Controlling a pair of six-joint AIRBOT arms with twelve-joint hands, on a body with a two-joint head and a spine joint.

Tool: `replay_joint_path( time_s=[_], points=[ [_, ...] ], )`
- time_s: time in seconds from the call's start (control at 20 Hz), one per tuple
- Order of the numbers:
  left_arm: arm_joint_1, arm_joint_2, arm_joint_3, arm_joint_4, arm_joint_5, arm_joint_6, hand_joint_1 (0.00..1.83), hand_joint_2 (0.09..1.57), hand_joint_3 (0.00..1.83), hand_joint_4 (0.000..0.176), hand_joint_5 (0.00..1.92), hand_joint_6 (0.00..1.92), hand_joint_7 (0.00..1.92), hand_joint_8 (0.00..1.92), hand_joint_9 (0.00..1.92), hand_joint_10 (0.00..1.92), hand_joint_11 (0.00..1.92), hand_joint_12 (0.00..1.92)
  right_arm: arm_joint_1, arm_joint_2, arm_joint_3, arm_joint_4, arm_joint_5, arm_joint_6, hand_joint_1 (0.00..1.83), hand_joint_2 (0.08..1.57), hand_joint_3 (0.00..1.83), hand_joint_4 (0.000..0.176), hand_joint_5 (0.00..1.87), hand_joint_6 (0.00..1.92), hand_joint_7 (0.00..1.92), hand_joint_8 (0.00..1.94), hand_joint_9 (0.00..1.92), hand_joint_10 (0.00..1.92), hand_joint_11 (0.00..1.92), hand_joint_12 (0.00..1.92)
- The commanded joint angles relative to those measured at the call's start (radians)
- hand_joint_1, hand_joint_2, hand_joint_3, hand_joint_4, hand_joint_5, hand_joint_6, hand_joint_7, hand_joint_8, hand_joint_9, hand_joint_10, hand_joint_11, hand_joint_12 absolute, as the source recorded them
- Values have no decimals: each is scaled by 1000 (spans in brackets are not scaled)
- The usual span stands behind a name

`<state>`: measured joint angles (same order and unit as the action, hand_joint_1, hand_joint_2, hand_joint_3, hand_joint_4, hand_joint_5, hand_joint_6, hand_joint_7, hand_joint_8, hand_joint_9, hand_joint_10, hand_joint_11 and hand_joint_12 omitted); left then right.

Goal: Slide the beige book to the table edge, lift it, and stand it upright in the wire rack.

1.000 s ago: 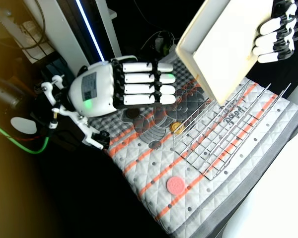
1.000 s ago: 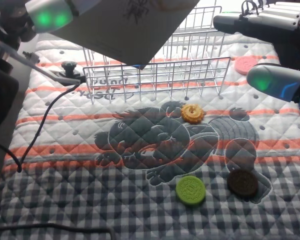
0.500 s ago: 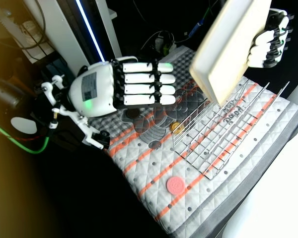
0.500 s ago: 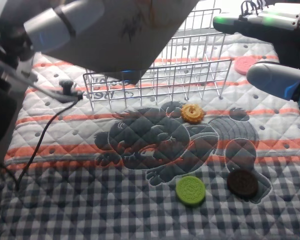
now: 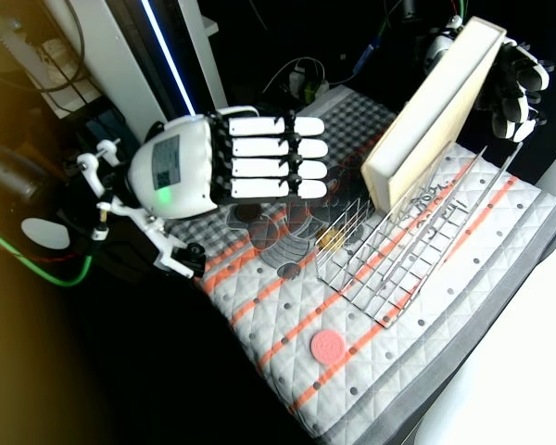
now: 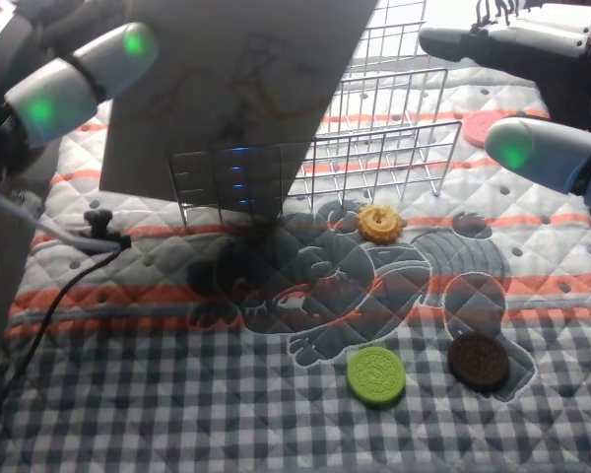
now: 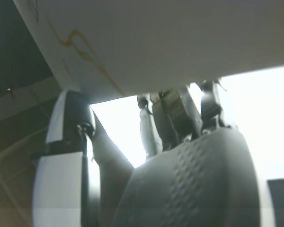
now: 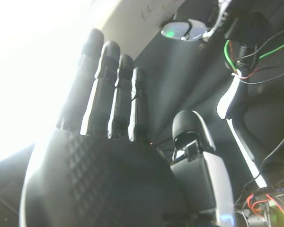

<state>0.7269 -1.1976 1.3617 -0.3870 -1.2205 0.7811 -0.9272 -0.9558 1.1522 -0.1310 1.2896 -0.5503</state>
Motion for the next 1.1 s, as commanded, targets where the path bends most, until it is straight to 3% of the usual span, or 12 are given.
replay_joint_path(
  time_s=[0.0,0.05,0.15,0.25,0.3,0.4,0.45,0.55,0.75,0.85,1.05],
  points=[
    [8,17,-10,-4,-136,-13,806,1068,0,102,441,0,576,0,641,0,0,1190,5,-3,-4,35,121,6,0,1386,0,0,382,2,437,2,426,1,460,4],
    [29,31,-30,-15,-150,-12,811,1067,0,104,442,1,560,0,613,0,0,1189,1,-5,-6,40,121,6,0,1395,0,0,385,3,445,6,432,4,453,1],
    [59,58,-70,-27,-163,-6,815,1060,0,89,415,0,489,0,554,0,0,1175,-5,-6,-9,50,121,6,0,1400,0,0,405,10,448,8,427,9,444,8],
    [74,67,-105,-39,-184,-6,774,1072,2,115,310,0,387,0,436,0,0,1043,-8,-5,-13,58,121,1,0,1399,0,0,400,5,456,9,441,13,443,7],
    [81,67,-130,-55,-216,2,798,1079,3,136,227,3,310,2,333,0,0,880,-10,-5,-14,60,121,0,0,1390,0,0,387,0,434,1,425,5,422,1],
    [83,57,-167,-107,-265,29,729,1089,2,153,98,0,132,0,211,0,0,540,-10,-7,-18,65,121,-3,0,1384,0,0,399,5,444,6,441,10,441,10],
    [84,51,-175,-120,-280,29,708,1101,3,170,55,0,57,0,160,0,0,362,-10,-7,-20,67,120,-6,0,1379,0,0,403,6,449,7,446,12,443,10],
    [83,33,-196,-142,-320,25,687,1091,0,176,1,0,1,0,46,5,0,28,-11,-8,-22,71,119,-9,0,1383,0,0,410,8,460,10,463,16,440,9],
    [36,-7,-209,-146,-379,32,662,1085,0,176,0,0,0,0,0,0,0,0,-11,-6,-22,78,116,-15,0,1374,0,0,400,2,440,0,454,7,432,5],
    [18,-34,-194,-150,-379,26,578,1078,0,176,0,0,0,0,0,0,0,0,-11,-6,-22,78,116,-18,0,1376,0,0,387,0,431,0,443,1,430,3],
    [15,-69,-177,-162,-372,5,581,1043,0,176,0,0,0,0,0,0,0,0,-11,-6,-22,78,116,-24,0,1374,0,0,386,1,432,3,443,11,435,7]
  ],
)
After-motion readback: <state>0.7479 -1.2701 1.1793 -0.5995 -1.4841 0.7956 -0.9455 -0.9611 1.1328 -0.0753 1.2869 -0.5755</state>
